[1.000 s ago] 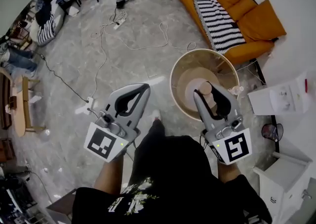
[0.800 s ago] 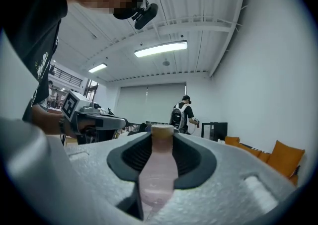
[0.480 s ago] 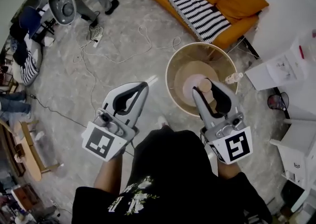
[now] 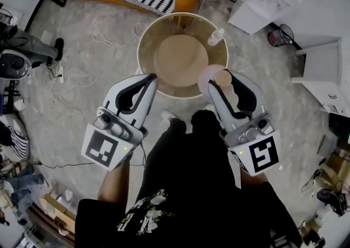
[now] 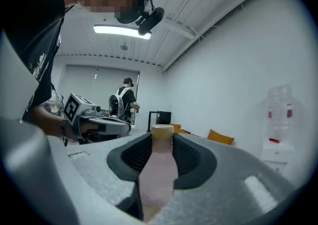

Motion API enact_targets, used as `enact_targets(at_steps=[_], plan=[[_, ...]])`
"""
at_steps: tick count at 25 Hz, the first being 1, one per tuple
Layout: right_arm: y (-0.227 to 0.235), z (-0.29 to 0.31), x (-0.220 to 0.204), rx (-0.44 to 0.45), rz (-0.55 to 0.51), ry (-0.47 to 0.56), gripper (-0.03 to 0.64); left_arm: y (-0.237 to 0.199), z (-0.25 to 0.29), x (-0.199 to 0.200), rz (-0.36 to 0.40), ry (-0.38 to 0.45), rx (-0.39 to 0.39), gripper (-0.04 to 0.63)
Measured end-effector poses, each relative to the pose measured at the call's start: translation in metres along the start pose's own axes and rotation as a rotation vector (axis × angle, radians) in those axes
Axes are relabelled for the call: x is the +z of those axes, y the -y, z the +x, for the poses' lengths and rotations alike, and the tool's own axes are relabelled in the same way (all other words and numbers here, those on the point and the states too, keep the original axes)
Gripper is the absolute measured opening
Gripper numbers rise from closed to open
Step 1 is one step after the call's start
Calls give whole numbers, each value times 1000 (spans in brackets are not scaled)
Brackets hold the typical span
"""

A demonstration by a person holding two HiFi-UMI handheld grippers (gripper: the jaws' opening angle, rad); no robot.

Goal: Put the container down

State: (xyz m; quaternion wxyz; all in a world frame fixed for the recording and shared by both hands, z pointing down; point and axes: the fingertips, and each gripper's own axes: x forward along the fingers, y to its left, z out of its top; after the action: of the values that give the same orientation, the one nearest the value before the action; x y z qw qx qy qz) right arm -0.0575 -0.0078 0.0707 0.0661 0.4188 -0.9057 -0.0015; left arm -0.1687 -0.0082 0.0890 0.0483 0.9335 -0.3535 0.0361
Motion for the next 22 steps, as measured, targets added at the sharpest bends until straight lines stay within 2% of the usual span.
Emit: enact_targets(at_steps=[4, 8, 14, 22], plan=[[61, -20, -14, -70, -8, 25, 123, 16, 56, 6, 47, 0, -46, 5], [101, -20, -28, -85, 8, 36, 123, 15, 85, 11, 59, -11, -6, 5], [136, 10, -24, -21, -21, 50, 123, -3, 114, 31, 94, -4, 57, 5], [168, 60, -34, 118, -36, 39, 123, -34, 154, 18, 56, -17, 166, 6]])
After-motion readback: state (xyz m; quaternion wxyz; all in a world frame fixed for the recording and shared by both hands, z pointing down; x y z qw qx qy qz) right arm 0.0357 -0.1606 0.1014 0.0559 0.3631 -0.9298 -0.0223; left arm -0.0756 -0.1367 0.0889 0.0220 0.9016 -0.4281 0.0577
